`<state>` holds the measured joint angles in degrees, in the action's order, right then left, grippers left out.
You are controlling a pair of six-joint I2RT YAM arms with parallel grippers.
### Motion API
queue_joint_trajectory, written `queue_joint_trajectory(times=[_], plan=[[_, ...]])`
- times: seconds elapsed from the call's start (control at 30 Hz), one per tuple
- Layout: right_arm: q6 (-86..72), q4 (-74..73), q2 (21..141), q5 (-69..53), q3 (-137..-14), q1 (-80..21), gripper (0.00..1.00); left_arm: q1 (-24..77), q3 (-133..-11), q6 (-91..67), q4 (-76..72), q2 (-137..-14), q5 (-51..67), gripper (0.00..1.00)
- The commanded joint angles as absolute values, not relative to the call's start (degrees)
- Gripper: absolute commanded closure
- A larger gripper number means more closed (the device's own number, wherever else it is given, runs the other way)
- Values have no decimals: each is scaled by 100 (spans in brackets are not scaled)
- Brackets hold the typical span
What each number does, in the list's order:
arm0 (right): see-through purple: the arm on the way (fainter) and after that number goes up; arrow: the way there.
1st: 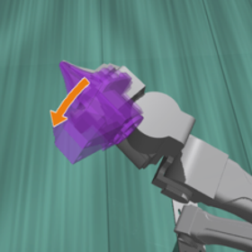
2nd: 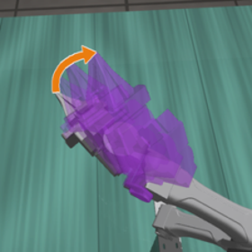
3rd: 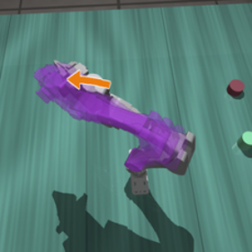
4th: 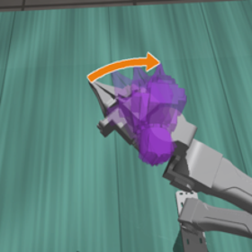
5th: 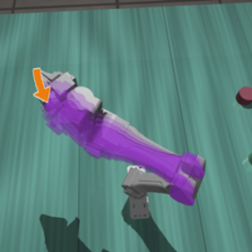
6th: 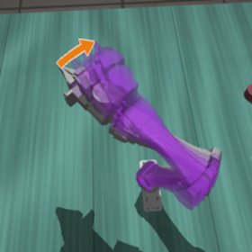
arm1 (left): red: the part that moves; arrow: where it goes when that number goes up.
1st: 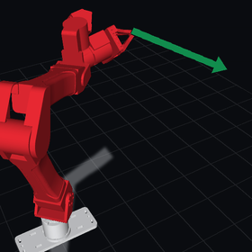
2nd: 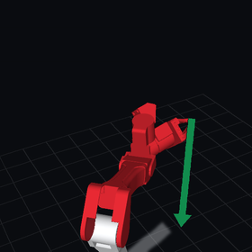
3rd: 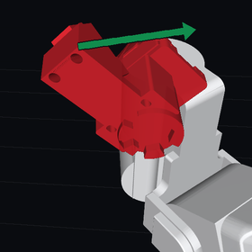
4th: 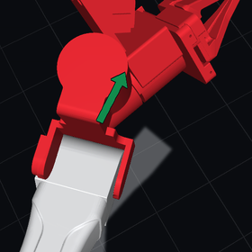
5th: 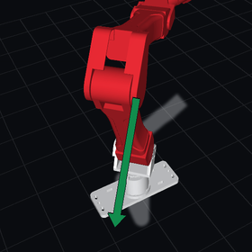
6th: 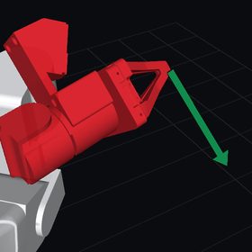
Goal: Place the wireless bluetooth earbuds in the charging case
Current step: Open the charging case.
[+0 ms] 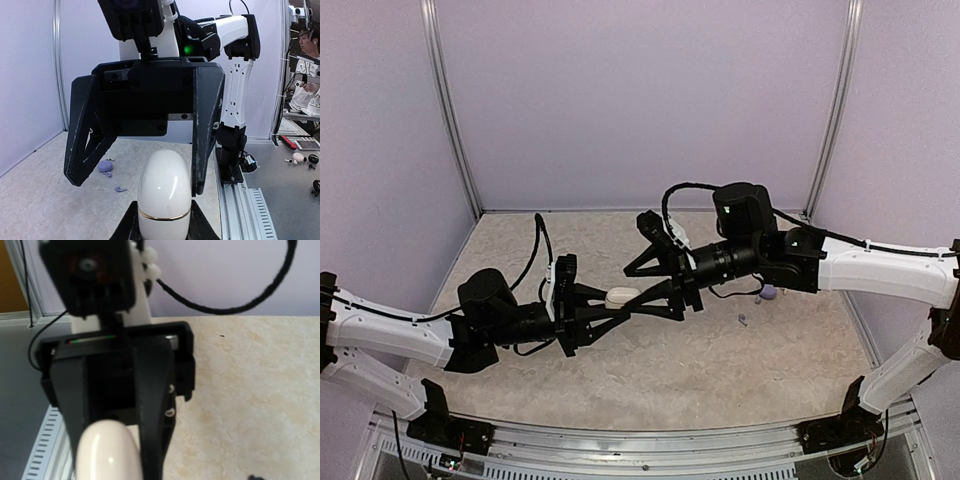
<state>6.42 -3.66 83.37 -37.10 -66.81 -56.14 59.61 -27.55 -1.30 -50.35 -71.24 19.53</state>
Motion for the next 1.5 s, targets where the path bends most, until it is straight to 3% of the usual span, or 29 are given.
queue_joint_trajectory(times=[0.0,0.57,1.47], plan=[[656,-443,8332,-3500,-6838,-5651,28,6008,-2919,-93,-5144,-7152,2031,95],[501,-201,8026,-3331,-6785,-5555,36,6132,-2955,166,-4975,-7199,1982,96],[522,-233,7884,-3303,-6811,-5511,39,6143,-2972,205,-4966,-7260,1995,96]])
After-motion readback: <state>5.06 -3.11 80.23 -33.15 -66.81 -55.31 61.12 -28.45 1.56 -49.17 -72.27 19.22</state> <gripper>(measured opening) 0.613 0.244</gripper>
